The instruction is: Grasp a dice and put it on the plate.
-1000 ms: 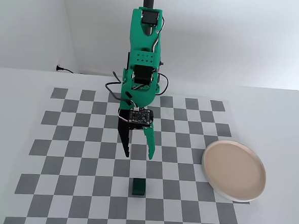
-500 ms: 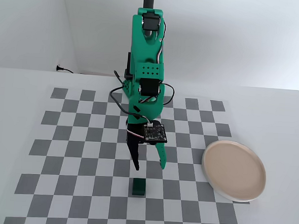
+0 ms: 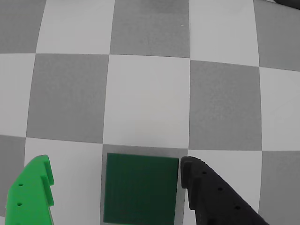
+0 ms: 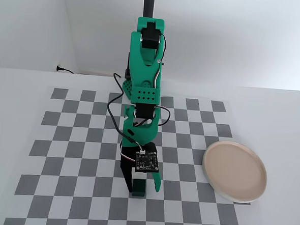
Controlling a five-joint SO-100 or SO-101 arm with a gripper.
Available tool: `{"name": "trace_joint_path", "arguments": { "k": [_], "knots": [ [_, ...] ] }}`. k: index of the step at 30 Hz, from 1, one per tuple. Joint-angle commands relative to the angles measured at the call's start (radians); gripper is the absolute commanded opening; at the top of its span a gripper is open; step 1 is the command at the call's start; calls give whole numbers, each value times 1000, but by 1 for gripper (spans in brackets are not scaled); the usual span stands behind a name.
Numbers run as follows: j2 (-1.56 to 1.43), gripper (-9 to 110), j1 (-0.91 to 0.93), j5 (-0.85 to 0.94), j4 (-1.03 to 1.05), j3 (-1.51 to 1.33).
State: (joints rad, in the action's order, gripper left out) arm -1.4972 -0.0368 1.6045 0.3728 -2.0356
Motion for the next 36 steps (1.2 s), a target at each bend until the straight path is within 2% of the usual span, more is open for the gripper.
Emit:
{"name": "trace_joint_path", "arguments": {
  "k": [1,16,17,20,36],
  "knots": [
    [-21,25,2,5,-17,100],
    [26,20,-6,0,-48,97],
    [31,17,-5,0,-54,97],
    [37,-4,-5,2,-60,97],
    [-51,-4,-95,-40,-54,100]
  ]
}}
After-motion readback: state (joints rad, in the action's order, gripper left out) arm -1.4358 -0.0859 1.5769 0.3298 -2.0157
